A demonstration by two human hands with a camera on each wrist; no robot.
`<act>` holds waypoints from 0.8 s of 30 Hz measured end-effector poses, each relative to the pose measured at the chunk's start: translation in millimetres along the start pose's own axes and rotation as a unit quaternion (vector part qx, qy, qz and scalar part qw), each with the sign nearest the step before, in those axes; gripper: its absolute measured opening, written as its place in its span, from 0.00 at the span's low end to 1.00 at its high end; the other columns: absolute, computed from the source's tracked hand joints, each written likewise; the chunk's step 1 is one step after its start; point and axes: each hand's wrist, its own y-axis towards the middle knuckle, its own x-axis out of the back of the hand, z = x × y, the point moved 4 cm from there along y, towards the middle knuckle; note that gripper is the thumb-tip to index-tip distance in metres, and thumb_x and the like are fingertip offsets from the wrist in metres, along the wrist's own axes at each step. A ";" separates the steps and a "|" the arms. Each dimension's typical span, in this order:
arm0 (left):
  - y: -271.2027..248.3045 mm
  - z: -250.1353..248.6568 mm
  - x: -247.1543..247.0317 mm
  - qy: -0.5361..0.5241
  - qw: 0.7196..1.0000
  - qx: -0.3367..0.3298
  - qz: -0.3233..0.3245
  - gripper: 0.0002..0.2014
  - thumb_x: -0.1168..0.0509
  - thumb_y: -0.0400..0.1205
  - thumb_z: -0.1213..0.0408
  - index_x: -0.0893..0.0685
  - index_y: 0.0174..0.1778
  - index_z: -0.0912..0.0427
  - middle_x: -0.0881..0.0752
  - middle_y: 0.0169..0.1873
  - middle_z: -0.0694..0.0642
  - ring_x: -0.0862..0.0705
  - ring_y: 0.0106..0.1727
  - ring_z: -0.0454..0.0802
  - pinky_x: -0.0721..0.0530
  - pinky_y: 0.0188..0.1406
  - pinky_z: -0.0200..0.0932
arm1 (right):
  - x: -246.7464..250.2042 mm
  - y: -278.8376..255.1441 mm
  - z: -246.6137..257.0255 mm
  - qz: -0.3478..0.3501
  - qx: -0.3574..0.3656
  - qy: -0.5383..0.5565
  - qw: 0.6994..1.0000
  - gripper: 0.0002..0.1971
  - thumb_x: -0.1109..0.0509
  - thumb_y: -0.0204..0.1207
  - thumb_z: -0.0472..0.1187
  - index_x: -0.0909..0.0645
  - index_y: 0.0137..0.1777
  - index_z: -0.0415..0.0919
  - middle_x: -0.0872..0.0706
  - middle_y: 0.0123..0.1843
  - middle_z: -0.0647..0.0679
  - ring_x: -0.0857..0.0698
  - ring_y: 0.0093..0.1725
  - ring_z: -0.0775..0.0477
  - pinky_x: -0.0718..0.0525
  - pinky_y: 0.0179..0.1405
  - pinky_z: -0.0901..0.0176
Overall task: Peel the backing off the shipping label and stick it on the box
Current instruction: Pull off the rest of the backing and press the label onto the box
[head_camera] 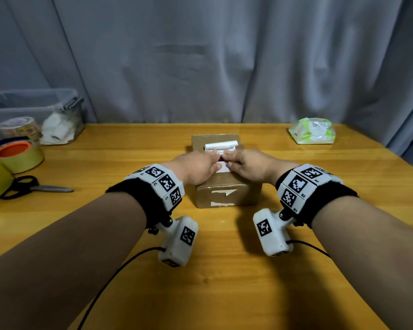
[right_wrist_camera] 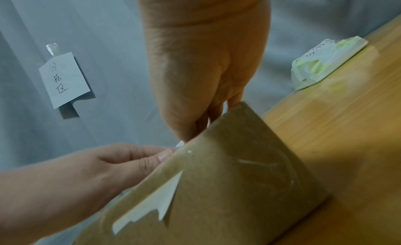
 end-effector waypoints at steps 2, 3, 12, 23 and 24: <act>3.1 3.1 0.3 0.005 1.000 0.005 0.014 0.24 0.53 0.87 0.52 0.35 0.78 0.56 0.35 0.81 0.59 0.33 0.80 0.60 0.35 0.78 0.54 | 1.9 3.2 0.3 0.011 -0.004 0.004 1.000 0.22 0.43 0.84 0.45 0.32 0.77 0.47 0.32 0.82 0.49 0.35 0.81 0.46 0.40 0.82 0.54; 4.5 3.9 0.9 0.008 1.000 0.009 0.020 0.25 0.53 0.87 0.52 0.37 0.79 0.57 0.38 0.82 0.59 0.36 0.81 0.60 0.38 0.80 0.53 | 3.2 4.8 0.9 0.017 -0.005 0.003 1.000 0.22 0.43 0.84 0.45 0.33 0.78 0.47 0.34 0.82 0.50 0.36 0.81 0.46 0.40 0.82 0.55; 16.5 10.2 9.7 0.036 0.998 0.010 0.043 0.32 0.52 0.85 0.44 0.47 0.83 0.55 0.47 0.84 0.53 0.47 0.85 0.50 0.53 0.83 0.55 | 10.1 23.6 3.9 0.054 -0.021 0.003 0.998 0.23 0.45 0.85 0.44 0.36 0.79 0.44 0.40 0.84 0.48 0.40 0.83 0.47 0.46 0.81 0.59; 36.3 37.4 8.9 0.021 0.989 0.069 0.130 0.52 0.50 0.68 0.23 0.66 0.81 0.42 0.66 0.82 0.39 0.69 0.83 0.51 0.70 0.76 0.71 | -3.4 51.1 0.2 0.079 -0.081 -0.097 0.989 0.31 0.69 0.80 0.64 0.62 0.82 0.57 0.64 0.85 0.60 0.65 0.84 0.47 0.71 0.78 0.29; 35.9 37.9 8.1 0.013 0.990 0.072 0.124 0.51 0.51 0.68 0.23 0.65 0.81 0.42 0.65 0.82 0.39 0.68 0.83 0.50 0.70 0.77 0.70 | -3.4 52.6 -0.5 0.072 -0.087 -0.103 0.988 0.31 0.69 0.79 0.64 0.62 0.82 0.58 0.64 0.85 0.60 0.65 0.84 0.47 0.72 0.77 0.28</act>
